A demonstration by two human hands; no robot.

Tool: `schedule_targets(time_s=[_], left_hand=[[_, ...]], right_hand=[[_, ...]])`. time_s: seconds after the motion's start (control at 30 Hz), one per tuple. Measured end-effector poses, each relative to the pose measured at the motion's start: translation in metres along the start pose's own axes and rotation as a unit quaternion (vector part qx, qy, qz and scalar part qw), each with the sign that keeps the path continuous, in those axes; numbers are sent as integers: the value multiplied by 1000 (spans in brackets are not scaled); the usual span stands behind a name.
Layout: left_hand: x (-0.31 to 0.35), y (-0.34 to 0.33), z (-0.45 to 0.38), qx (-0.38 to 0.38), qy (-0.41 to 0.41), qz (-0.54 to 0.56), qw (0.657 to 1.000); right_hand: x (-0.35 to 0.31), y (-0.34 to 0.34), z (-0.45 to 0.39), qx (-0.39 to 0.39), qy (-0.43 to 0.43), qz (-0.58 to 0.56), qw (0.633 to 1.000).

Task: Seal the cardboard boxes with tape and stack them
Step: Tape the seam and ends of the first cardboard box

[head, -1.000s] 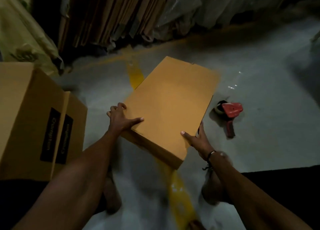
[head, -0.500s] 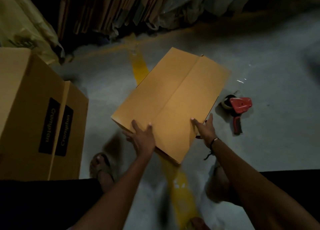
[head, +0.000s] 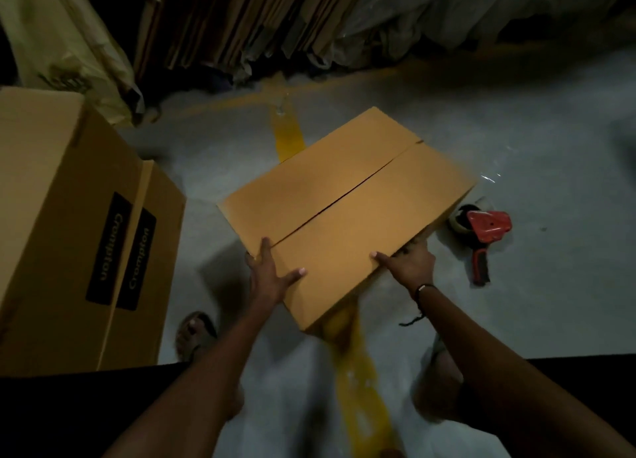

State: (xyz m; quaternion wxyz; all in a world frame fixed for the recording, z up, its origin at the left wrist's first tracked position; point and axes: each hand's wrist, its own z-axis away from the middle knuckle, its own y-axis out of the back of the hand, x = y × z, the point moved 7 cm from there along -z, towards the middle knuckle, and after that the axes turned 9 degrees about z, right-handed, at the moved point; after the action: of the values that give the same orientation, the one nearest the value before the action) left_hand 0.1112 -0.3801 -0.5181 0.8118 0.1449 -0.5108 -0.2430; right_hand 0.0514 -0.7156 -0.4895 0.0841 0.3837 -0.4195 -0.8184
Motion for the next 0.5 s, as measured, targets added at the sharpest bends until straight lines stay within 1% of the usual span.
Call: schedule_targets(time_s=[0.07,0.13,0.2,0.27,0.37,0.43,0.47,0.5], left_hand=[[-3,23,-16,-12,-10,-33,999],[-1,43,-28,-17,-14,-57,998],[1,55,-39,-31,-21,-71,997],[3,63,-49,-38,-26,-77,996],[6,73,-62,-52,-32,-80,995],[10,79,-70,-66,-40,-88,993],[11,82,-74,-75,-43,-93,992],[14,85,-78,-86,-47,-101,990]], right_hand=[[-1,12,-7,32,-11,-9,999],[6,25,-25,43,-32,-3,999],[7,46,-42,51,-17,20,998],[14,71,-62,58,-22,68,996],[27,98,-92,88,-27,162,982],[27,103,-105,41,-33,187,981],[26,99,-110,-5,-26,186,982],[25,91,-111,-66,-27,151,986]])
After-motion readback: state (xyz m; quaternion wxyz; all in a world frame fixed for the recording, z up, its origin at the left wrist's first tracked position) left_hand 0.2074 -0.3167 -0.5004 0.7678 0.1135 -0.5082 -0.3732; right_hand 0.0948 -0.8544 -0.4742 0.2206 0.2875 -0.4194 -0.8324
